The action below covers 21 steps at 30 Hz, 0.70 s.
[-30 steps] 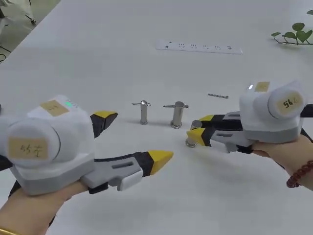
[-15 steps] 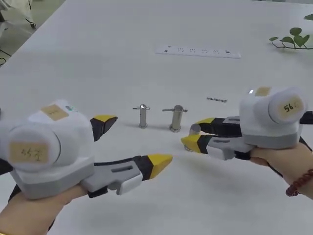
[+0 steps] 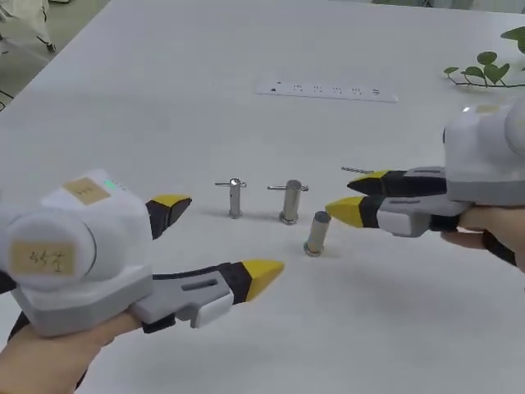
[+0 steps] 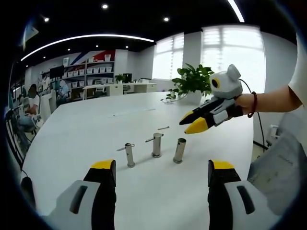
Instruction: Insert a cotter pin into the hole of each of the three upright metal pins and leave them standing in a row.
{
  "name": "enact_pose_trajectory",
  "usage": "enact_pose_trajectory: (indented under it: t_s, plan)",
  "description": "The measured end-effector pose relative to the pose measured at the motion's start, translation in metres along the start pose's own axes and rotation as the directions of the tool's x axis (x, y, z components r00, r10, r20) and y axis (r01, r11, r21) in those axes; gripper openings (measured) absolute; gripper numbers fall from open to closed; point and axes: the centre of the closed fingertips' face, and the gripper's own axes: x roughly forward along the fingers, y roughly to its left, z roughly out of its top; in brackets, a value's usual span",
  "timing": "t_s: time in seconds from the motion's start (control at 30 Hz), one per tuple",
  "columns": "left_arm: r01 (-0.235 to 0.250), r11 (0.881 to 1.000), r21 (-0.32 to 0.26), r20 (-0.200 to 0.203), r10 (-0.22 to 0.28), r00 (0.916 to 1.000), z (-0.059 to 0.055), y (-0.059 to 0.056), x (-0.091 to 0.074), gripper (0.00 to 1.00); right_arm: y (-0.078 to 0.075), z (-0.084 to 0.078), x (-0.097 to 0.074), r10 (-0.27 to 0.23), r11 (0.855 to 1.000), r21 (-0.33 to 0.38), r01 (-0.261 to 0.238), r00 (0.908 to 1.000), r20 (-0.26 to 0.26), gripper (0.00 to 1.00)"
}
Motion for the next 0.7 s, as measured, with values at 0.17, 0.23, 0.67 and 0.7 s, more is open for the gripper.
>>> enact_pose_trajectory:
  t_s: [0.17,0.23,0.67,0.7]
  plan:
    - [-0.004,1.0,0.0,0.005,0.004,1.0,0.001,0.001,-0.001,0.78,-0.029,-0.003,-0.003,-0.043,0.999,-0.003,0.043,0.9986,-0.03,0.34]
    - [-0.006,1.0,0.001,0.002,0.006,1.0,0.0,0.001,-0.001,0.78,-0.042,-0.007,-0.003,-0.064,0.998,-0.007,0.064,0.9968,-0.048,0.34]
    - [-0.025,1.0,-0.009,-0.008,0.025,0.9997,-0.004,0.007,-0.002,0.76,-0.107,-0.031,0.009,-0.155,0.987,-0.067,0.146,0.9767,-0.148,0.27]
    - [-0.027,1.0,-0.004,-0.013,0.027,0.9996,-0.005,0.008,-0.002,0.76,-0.111,-0.032,0.012,-0.161,0.985,-0.082,0.149,0.9747,-0.155,0.26]
